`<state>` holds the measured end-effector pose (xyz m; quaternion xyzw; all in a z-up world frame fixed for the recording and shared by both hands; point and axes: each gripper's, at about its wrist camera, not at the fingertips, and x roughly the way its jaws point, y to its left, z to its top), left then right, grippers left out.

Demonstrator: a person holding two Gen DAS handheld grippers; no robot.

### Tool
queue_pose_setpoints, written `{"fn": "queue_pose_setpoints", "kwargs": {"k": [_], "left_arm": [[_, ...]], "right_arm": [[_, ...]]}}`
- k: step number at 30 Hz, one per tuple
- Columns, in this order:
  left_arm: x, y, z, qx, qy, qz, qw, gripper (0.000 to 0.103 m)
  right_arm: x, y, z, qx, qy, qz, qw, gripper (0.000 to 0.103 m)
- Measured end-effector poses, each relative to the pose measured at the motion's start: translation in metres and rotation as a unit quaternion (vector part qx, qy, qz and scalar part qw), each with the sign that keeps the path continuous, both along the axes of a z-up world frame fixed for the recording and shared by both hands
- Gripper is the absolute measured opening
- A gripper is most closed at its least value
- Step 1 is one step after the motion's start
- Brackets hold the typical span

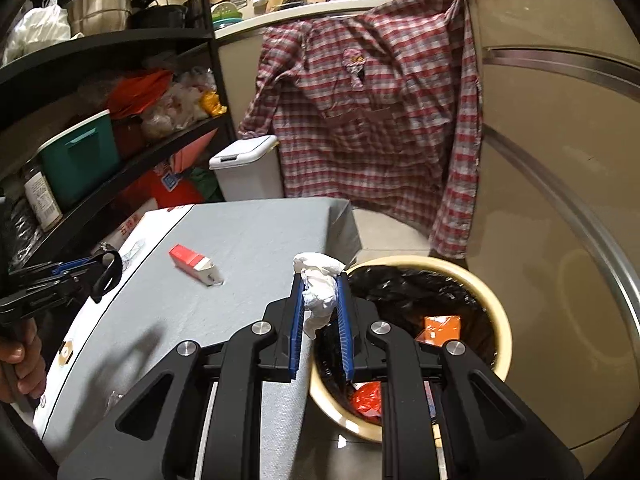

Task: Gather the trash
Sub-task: 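Carry strap and tissue over the bin and open both grippers to drop them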

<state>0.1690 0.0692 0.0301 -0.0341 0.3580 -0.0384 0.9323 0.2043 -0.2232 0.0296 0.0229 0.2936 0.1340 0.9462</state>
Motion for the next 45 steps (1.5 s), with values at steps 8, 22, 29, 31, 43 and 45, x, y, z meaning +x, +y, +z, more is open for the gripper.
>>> {"fn": "queue_pose_setpoints", "kwargs": {"k": [8, 22, 29, 31, 43, 45], "left_arm": [[0.011, -0.046, 0.018, -0.005, -0.025, -0.017, 0.9995, 0.023], [0.049, -0.136, 0.028, -0.025, -0.025, -0.087, 0.9956, 0.023], [0.065, -0.171, 0.021, -0.029, -0.011, -0.122, 0.9921, 0.023], [0.068, -0.178, 0.019, -0.032, -0.007, -0.128, 0.9913, 0.023], [0.082, -0.210, 0.008, -0.032, 0.011, -0.144, 0.9890, 0.023], [0.084, -0.212, 0.007, -0.030, 0.014, -0.146, 0.9887, 0.023]], "right_arm": [[0.004, -0.018, 0.009, 0.011, -0.010, -0.021, 1.000, 0.016], [0.018, -0.072, 0.021, 0.008, -0.031, -0.090, 0.995, 0.016], [0.033, -0.102, 0.012, 0.026, -0.002, -0.110, 0.994, 0.016], [0.035, -0.100, 0.009, 0.018, 0.000, -0.108, 0.994, 0.016], [0.044, -0.103, 0.007, 0.032, 0.003, -0.114, 0.993, 0.017], [0.044, -0.104, 0.006, 0.033, 0.005, -0.114, 0.993, 0.017]]}}
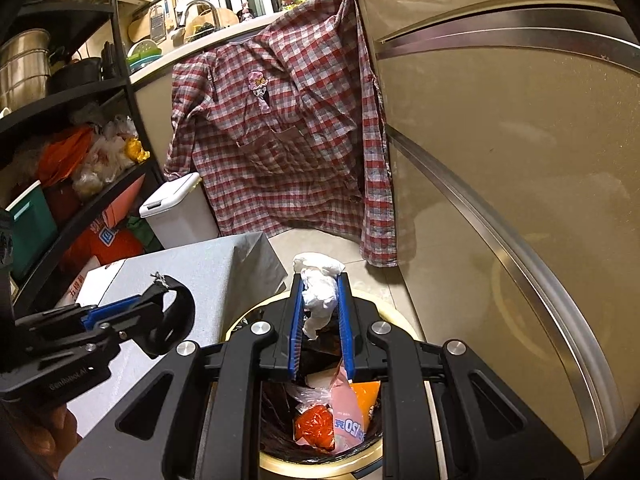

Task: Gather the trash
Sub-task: 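Carry strap and tissue over the bin and open both grippers to drop them, then move both grippers back over the table toward the red box and straw packet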

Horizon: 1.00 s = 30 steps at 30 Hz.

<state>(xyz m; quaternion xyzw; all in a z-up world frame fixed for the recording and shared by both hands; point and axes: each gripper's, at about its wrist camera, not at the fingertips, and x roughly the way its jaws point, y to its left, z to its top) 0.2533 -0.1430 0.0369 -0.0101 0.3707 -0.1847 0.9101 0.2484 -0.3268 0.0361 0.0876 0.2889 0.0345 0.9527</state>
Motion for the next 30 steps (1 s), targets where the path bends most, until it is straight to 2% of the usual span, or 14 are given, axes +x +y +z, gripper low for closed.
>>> {"fn": "queue_pose_setpoints", "kwargs": {"k": [2, 4, 5, 6, 9, 17, 22, 30], "left_arm": [[0.002, -0.002, -0.001, 0.000, 0.004, -0.001, 1.0000, 0.024], [0.007, -0.003, -0.001, -0.005, 0.010, 0.001, 0.9999, 0.029], [0.008, -0.002, -0.002, -0.008, 0.014, 0.003, 0.9999, 0.041], [0.010, -0.001, -0.001, -0.013, 0.017, 0.008, 0.9997, 0.047], [0.009, 0.002, 0.001, -0.024, 0.018, 0.008, 0.9995, 0.047], [-0.002, 0.017, 0.010, -0.013, 0.003, 0.009, 0.9999, 0.047], [-0.020, 0.052, 0.026, -0.003, -0.015, 0.016, 0.9998, 0.046], [-0.060, 0.138, 0.053, 0.024, -0.047, 0.046, 0.9975, 0.045]], "right_arm": [[0.001, 0.001, -0.001, -0.003, 0.002, -0.002, 1.000, 0.021], [0.003, 0.001, -0.001, -0.006, 0.006, -0.006, 1.000, 0.026], [0.004, 0.001, -0.002, -0.005, 0.009, -0.006, 1.000, 0.036], [0.004, 0.001, -0.003, -0.006, 0.010, -0.007, 1.000, 0.040], [0.004, 0.000, -0.004, -0.008, 0.009, -0.012, 1.000, 0.040], [0.003, -0.004, -0.005, -0.001, 0.009, -0.017, 1.000, 0.040], [-0.001, 0.006, -0.004, -0.012, 0.007, -0.005, 1.000, 0.040], [-0.026, 0.044, 0.003, -0.010, -0.008, 0.038, 0.999, 0.040]]}}
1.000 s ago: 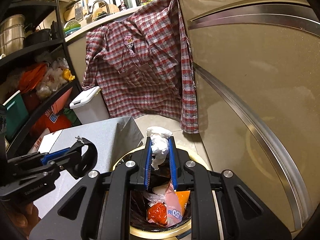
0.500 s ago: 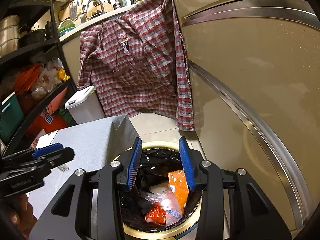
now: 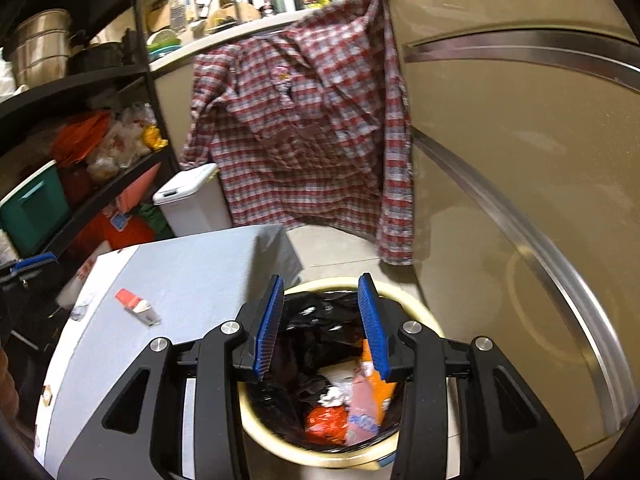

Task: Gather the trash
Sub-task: 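Move both grippers back over the table toward the red box and straw packet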

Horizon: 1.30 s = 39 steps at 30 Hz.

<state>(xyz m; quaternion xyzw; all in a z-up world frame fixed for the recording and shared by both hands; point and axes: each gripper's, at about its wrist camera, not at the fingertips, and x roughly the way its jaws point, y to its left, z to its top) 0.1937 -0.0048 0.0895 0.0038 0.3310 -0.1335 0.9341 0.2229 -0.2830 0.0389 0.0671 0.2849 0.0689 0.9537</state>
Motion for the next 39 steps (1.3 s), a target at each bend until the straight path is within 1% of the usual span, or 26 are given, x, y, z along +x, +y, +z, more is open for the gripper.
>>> {"fn": "queue_pose_setpoints", "kwargs": {"k": [4, 8, 9, 11, 14, 16, 18, 22, 25, 27, 29, 31, 32, 33, 34, 37, 38, 39], "left_arm": [[-0.020, 0.046, 0.009, 0.003, -0.014, 0.021, 0.9997, 0.045], [-0.039, 0.088, 0.011, 0.014, -0.036, 0.045, 0.9983, 0.045], [-0.042, 0.096, 0.010, 0.013, -0.038, 0.050, 0.9979, 0.045], [-0.047, 0.113, 0.008, 0.004, -0.041, 0.062, 0.9972, 0.045], [-0.052, 0.137, 0.008, -0.017, -0.044, 0.085, 0.9953, 0.045], [-0.058, 0.146, 0.012, -0.022, -0.054, 0.093, 0.9939, 0.045], [-0.064, 0.155, 0.018, -0.024, -0.066, 0.104, 0.9921, 0.045], [-0.075, 0.176, 0.028, -0.040, -0.079, 0.121, 0.9887, 0.045], [-0.080, 0.188, 0.030, -0.047, -0.082, 0.127, 0.9874, 0.045], [-0.082, 0.194, 0.030, -0.047, -0.084, 0.132, 0.9866, 0.045], [-0.083, 0.202, 0.030, -0.056, -0.084, 0.135, 0.9857, 0.045], [-0.087, 0.206, 0.029, -0.060, -0.083, 0.137, 0.9853, 0.045], [-0.088, 0.208, 0.029, -0.060, -0.084, 0.137, 0.9852, 0.045], [-0.088, 0.209, 0.029, -0.059, -0.084, 0.136, 0.9853, 0.045], [-0.089, 0.208, 0.029, -0.059, -0.084, 0.137, 0.9853, 0.045], [-0.089, 0.210, 0.028, -0.060, -0.083, 0.136, 0.9854, 0.045], [-0.089, 0.210, 0.028, -0.061, -0.083, 0.135, 0.9854, 0.045], [-0.090, 0.212, 0.027, -0.060, -0.084, 0.135, 0.9855, 0.045]], "right_arm": [[-0.018, 0.027, 0.000, 0.008, -0.008, 0.018, 1.000, 0.039], [-0.042, 0.062, -0.003, -0.005, -0.025, 0.041, 0.999, 0.028], [-0.048, 0.069, -0.004, -0.006, -0.027, 0.046, 0.999, 0.024], [-0.059, 0.081, -0.005, -0.002, -0.028, 0.055, 0.998, 0.021], [-0.081, 0.101, -0.011, 0.020, -0.019, 0.063, 0.998, 0.021], [-0.094, 0.113, -0.018, 0.034, -0.009, 0.064, 0.997, 0.021], [-0.108, 0.131, -0.027, 0.041, 0.003, 0.068, 0.997, 0.024], [-0.132, 0.167, -0.046, 0.031, 0.019, 0.084, 0.996, 0.024], [-0.149, 0.202, -0.065, 0.007, 0.034, 0.114, 0.993, 0.030], [-0.157, 0.221, -0.077, -0.003, 0.049, 0.131, 0.990, 0.039], [-0.163, 0.238, -0.090, -0.013, 0.067, 0.149, 0.986, 0.043], [-0.165, 0.255, -0.105, -0.022, 0.089, 0.166, 0.982, 0.047], [-0.166, 0.265, -0.113, -0.026, 0.106, 0.181, 0.977, 0.049], [-0.167, 0.273, -0.118, -0.031, 0.116, 0.189, 0.975, 0.054], [-0.166, 0.279, -0.122, -0.036, 0.127, 0.197, 0.971, 0.055], [-0.164, 0.292, -0.135, -0.051, 0.154, 0.204, 0.965, 0.058], [-0.164, 0.295, -0.139, -0.059, 0.161, 0.205, 0.964, 0.061], [-0.165, 0.299, -0.139, -0.069, 0.154, 0.207, 0.964, 0.063]]}}
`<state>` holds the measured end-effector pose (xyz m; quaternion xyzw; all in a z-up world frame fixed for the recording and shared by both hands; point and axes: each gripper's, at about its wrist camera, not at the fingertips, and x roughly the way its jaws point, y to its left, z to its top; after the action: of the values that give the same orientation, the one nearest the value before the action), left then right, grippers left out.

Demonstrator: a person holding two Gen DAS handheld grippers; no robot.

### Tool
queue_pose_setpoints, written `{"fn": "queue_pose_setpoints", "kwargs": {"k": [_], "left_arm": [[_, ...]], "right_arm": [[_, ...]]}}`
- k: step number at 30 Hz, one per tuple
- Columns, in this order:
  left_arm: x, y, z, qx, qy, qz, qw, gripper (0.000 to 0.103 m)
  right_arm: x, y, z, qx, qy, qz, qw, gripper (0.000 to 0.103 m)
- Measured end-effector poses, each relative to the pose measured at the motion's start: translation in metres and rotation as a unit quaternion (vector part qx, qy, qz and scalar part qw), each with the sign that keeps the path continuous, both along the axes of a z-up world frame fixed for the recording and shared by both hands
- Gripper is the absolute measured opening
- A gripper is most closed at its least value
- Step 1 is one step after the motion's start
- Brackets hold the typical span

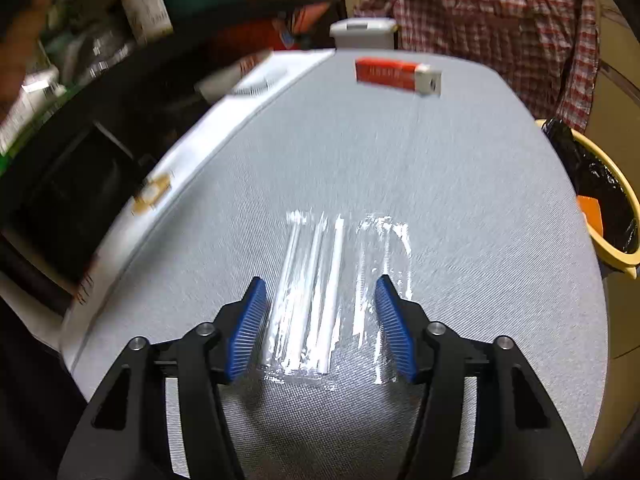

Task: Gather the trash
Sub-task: 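Move both grippers back over the table toward the red box and straw packet, then grasp the red box with the left gripper while the right grasps the clear straw packet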

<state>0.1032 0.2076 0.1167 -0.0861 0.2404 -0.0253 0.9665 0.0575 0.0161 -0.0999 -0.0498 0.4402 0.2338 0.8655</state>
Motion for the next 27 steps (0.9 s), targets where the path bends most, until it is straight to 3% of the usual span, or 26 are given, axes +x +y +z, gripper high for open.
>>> {"fn": "queue_pose_setpoints", "kwargs": {"k": [4, 9, 10, 17, 23, 27], "left_arm": [[-0.001, 0.000, -0.001, 0.001, -0.001, 0.000, 1.0000, 0.045], [0.001, -0.002, -0.003, 0.002, 0.002, -0.003, 1.0000, 0.045], [0.003, -0.004, -0.003, 0.003, 0.003, -0.005, 1.0000, 0.045], [0.015, -0.021, -0.014, 0.011, 0.021, -0.021, 0.9995, 0.045], [0.036, -0.038, -0.030, 0.007, 0.049, -0.027, 0.9984, 0.045], [0.050, -0.047, -0.045, 0.004, 0.073, -0.028, 0.9970, 0.045]], "right_arm": [[-0.001, 0.002, -0.001, -0.027, -0.014, -0.006, 1.000, 0.060], [0.007, -0.009, 0.001, -0.034, -0.024, -0.027, 0.999, 0.015], [0.008, -0.011, 0.002, -0.030, -0.022, -0.027, 0.999, 0.010], [0.023, -0.034, 0.013, -0.011, -0.015, -0.044, 0.999, 0.009], [0.056, -0.071, 0.061, 0.007, -0.034, -0.049, 0.998, 0.009], [0.079, -0.094, 0.102, 0.000, -0.082, -0.029, 0.996, 0.009]]}}
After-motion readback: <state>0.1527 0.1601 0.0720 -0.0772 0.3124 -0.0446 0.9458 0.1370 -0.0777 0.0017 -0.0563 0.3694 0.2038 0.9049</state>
